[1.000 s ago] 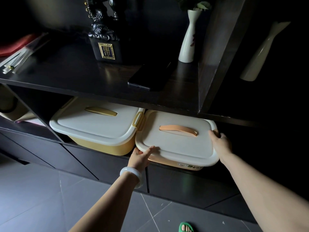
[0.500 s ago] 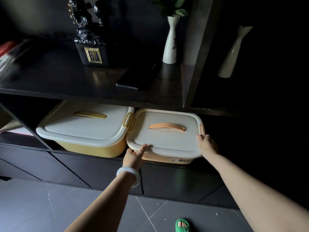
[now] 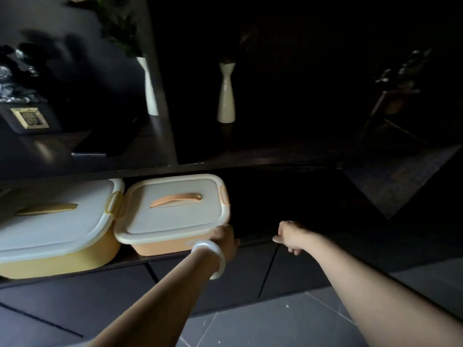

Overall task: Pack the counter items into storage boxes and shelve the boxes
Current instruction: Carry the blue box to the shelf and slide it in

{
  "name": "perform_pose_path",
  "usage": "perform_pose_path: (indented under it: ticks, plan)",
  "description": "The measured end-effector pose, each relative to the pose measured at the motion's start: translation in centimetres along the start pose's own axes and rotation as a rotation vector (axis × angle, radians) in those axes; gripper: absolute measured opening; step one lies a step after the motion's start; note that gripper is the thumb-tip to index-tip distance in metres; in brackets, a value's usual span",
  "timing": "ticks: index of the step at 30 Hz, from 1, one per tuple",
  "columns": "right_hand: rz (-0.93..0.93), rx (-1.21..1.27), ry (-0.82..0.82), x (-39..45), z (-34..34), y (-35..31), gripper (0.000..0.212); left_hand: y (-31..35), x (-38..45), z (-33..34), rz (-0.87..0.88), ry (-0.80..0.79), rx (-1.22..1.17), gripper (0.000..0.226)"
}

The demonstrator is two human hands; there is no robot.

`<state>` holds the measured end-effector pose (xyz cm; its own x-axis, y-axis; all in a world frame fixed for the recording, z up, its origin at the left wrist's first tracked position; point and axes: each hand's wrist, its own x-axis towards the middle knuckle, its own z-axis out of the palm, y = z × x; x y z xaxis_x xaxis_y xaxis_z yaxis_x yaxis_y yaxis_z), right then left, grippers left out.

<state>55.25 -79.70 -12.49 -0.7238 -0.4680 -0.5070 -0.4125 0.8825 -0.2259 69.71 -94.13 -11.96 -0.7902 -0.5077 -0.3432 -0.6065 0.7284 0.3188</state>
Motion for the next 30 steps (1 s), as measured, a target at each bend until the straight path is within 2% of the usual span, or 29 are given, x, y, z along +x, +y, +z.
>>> perform_pose_path:
  ticks: [4,7,16,21,30]
  plan:
    - [0.082,-0.053,-0.109,-3.5,-2.3,8.6,0.034,9.0,-0.2,1.0,0.239,-0.038,0.416,0.039]
    - [0.116,-0.070,-0.117,-7.2,-4.0,16.4,0.040,17.5,-1.0,3.0,0.396,-0.077,0.568,0.038]
    - [0.292,0.025,0.033,-18.9,-7.3,41.5,0.049,43.4,-6.0,12.5,0.799,-0.044,0.740,0.036]
    - [0.448,0.139,0.065,-21.8,-6.7,52.7,0.069,54.8,-8.4,17.9,0.994,-0.090,0.822,0.034]
    - [0.571,0.154,0.052,-24.7,-7.2,71.1,0.054,75.4,-9.1,27.2,1.279,-0.108,1.020,0.039]
